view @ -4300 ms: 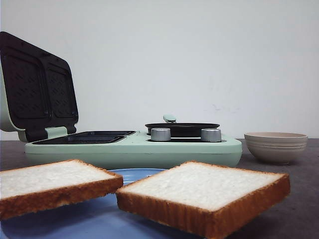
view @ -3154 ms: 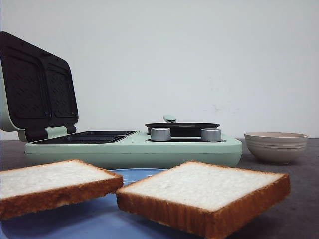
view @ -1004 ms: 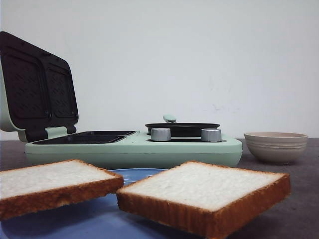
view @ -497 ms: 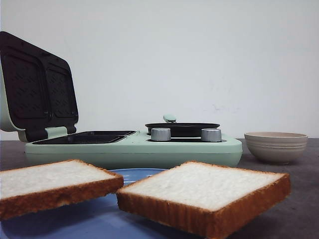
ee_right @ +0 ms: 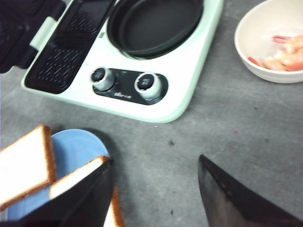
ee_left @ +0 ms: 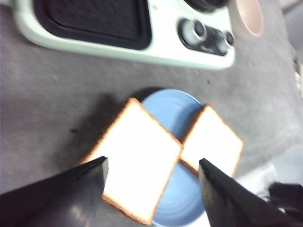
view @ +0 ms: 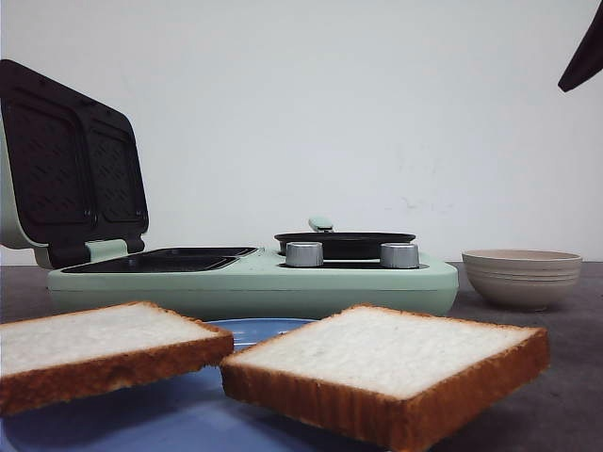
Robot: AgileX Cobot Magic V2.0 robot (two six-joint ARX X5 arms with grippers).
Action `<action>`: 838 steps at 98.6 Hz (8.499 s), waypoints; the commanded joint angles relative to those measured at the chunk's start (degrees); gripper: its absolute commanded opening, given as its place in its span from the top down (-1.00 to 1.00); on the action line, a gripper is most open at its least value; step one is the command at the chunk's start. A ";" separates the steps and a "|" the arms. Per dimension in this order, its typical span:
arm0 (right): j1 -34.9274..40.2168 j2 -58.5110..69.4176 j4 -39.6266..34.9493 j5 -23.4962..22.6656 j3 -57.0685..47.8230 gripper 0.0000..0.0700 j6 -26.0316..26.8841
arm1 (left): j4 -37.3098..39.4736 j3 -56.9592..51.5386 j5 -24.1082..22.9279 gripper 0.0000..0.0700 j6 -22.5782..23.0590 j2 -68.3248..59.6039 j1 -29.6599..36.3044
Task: Make breakfast with bread and shrimp
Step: 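Lower the left gripper onto the bread slice nearest it on the plate, then grasp the bread slice with the left gripper and lift it, then lower the bread onto the nearer press plate and open the left gripper, then raise the left gripper away from the press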
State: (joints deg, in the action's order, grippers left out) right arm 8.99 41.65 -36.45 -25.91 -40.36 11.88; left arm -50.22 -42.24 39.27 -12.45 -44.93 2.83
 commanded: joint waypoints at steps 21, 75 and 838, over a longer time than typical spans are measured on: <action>0.15 0.11 0.61 -1.57 -0.83 0.02 -1.84 | -3.48 1.22 0.31 -0.05 1.79 -5.64 2.12; 0.15 0.13 0.57 -3.23 -0.83 0.02 -1.84 | -5.03 5.81 -4.44 -0.25 -2.62 -8.00 7.19; 0.26 0.17 -0.02 -4.09 -0.83 0.02 -5.46 | 20.70 -50.51 -42.27 -0.24 19.28 -52.54 21.44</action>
State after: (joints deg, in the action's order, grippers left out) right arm 8.99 41.60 -36.75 -29.82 -40.36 7.25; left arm -29.61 -91.20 -3.36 9.28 -99.44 24.34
